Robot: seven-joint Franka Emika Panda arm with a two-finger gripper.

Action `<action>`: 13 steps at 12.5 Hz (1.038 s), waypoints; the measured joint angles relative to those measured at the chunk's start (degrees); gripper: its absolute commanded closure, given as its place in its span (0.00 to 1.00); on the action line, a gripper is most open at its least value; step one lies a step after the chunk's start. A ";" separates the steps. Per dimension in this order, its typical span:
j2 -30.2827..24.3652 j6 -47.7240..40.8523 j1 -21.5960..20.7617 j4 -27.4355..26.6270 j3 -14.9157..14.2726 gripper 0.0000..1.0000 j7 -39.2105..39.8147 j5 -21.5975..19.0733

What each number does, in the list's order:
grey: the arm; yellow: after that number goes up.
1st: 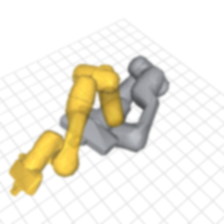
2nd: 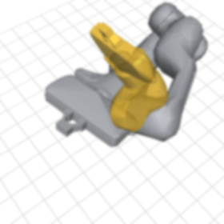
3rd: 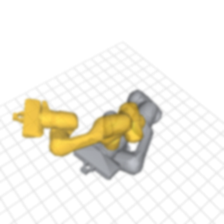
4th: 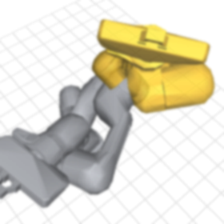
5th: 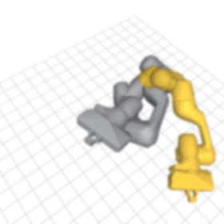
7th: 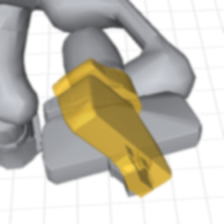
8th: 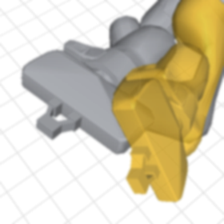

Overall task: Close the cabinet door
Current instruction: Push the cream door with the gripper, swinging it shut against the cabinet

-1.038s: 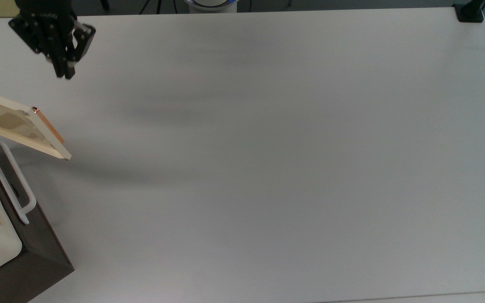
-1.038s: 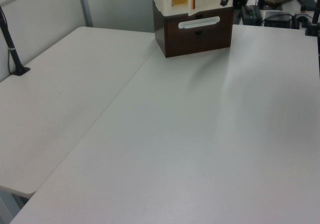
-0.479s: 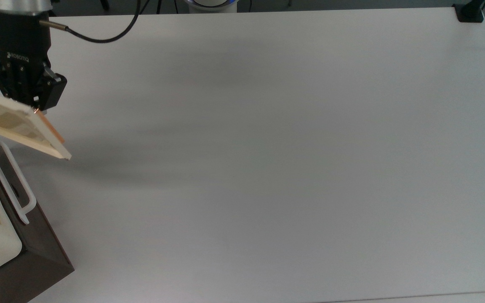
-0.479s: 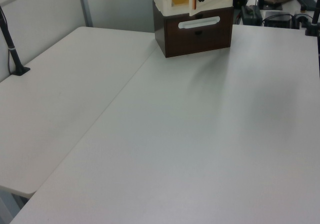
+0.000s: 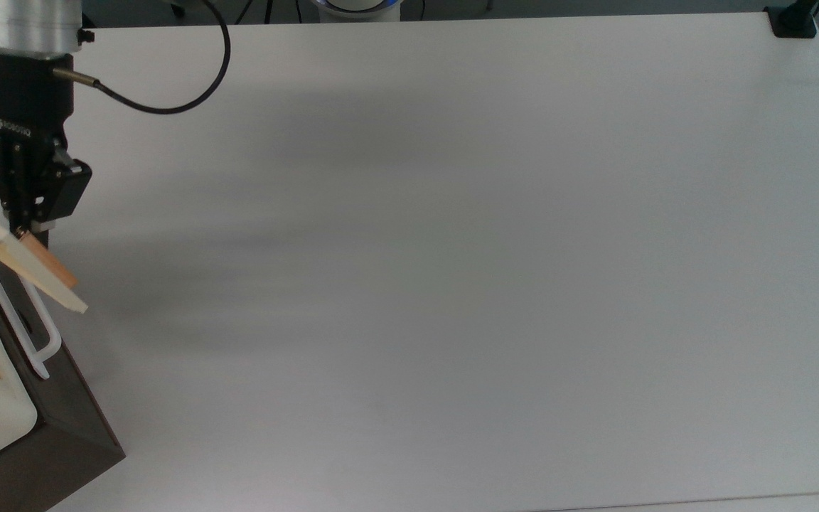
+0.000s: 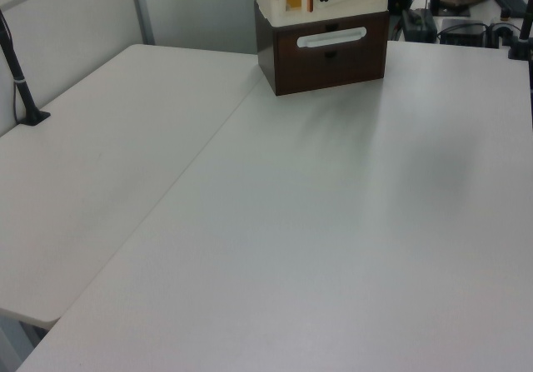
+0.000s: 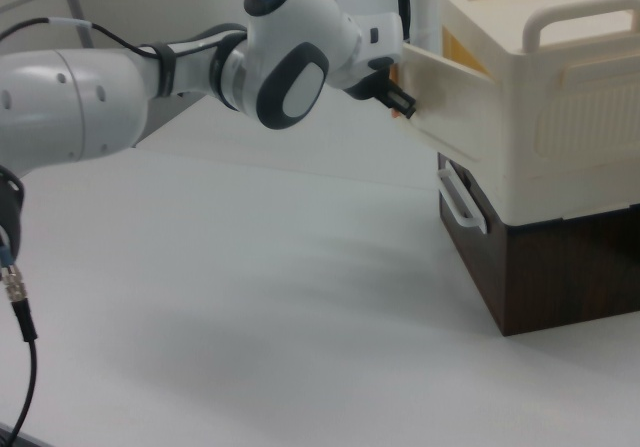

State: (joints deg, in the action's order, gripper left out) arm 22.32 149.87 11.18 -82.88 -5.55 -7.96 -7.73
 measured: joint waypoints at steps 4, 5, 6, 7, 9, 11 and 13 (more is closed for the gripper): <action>5.62 5.42 0.72 4.35 -0.01 0.84 -0.04 0.00; 6.11 5.61 0.76 4.95 -0.01 0.84 -0.04 0.00; 6.39 5.67 0.90 5.46 -0.02 0.84 -0.04 0.00; 6.53 5.67 1.14 5.85 -0.02 0.84 -0.04 0.00; 6.64 5.68 1.72 6.30 -0.03 0.84 0.27 0.01; 6.68 6.51 2.61 6.75 -0.06 0.84 1.26 0.02; 6.73 7.55 3.55 7.09 -0.08 0.84 2.05 0.02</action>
State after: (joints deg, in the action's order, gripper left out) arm 29.06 157.42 14.73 -75.80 -5.62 -5.92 -7.71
